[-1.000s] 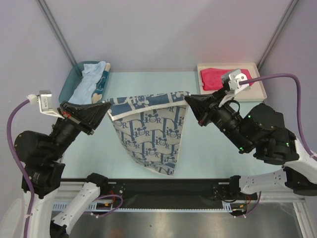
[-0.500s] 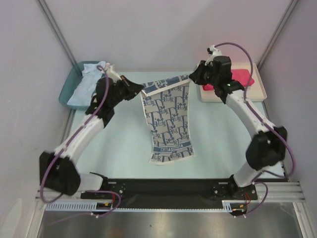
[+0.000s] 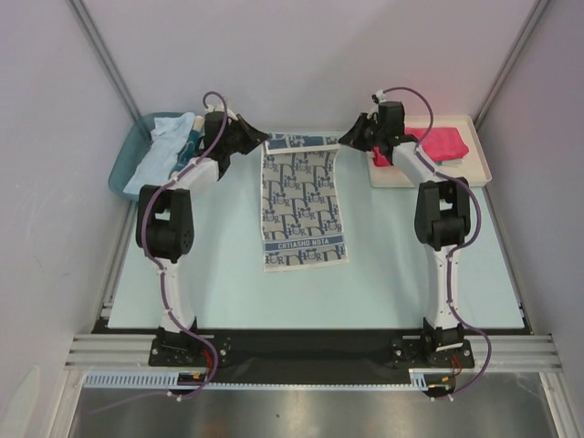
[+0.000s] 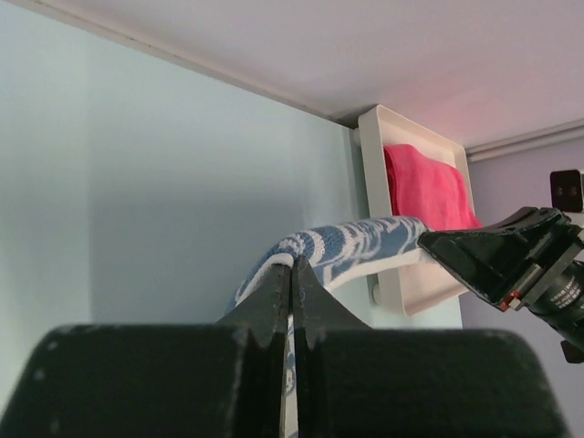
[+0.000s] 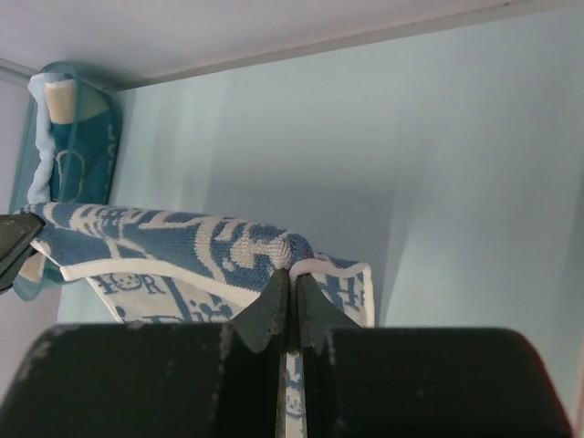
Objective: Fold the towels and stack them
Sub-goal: Flatten out the crumpled towel, then fold the towel
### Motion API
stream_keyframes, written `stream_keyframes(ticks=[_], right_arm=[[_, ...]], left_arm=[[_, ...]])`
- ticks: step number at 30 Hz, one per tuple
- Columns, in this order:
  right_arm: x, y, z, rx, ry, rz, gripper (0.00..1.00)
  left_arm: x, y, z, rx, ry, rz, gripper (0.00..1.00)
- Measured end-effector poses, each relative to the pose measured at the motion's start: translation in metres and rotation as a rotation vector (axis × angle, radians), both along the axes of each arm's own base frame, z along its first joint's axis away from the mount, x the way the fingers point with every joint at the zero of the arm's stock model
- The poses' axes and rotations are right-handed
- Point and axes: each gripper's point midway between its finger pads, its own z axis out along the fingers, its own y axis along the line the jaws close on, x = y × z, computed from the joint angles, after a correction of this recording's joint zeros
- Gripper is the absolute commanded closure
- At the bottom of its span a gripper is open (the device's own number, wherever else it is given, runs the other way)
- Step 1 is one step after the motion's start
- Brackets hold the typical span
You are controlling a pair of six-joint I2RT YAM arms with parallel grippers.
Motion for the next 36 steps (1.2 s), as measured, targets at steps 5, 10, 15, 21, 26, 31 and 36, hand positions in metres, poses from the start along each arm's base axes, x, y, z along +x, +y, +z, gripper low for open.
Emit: stream_keyframes(ticks=[5,10,15,21,26,31,36], right_arm=[[-0.014,0.004,-0.005,0.012,0.023,0.002,1.00],[-0.057,0.001,-0.034,0.004,0.133,0.000,1.00],[-0.098,0.000,-0.052,-0.001,0.215,0.001,1.00],[-0.140,0.006,-0.063,-0.023,0.269,0.012,1.00],[-0.165,0.008,-0.069,-0.056,0.296,0.015,1.00],[-0.181,0.002,-0.085,-0.108,0.330,-0.006,0.89],[-0.190,-0.002,-0.098,-0.145,0.355,-0.015,0.81]], left_arm=[[-0.012,-0.001,-0.014,-0.009,0.025,-0.026,0.97],[-0.052,0.002,-0.067,-0.001,0.165,-0.038,0.91],[-0.094,0.007,-0.105,-0.002,0.289,-0.044,0.88],[-0.129,0.008,-0.113,-0.020,0.338,-0.064,0.91],[-0.149,0.006,-0.114,-0.043,0.367,-0.088,0.93],[-0.164,0.005,-0.121,-0.051,0.398,-0.108,0.75],[-0.182,0.004,-0.136,-0.043,0.446,-0.117,0.67]])
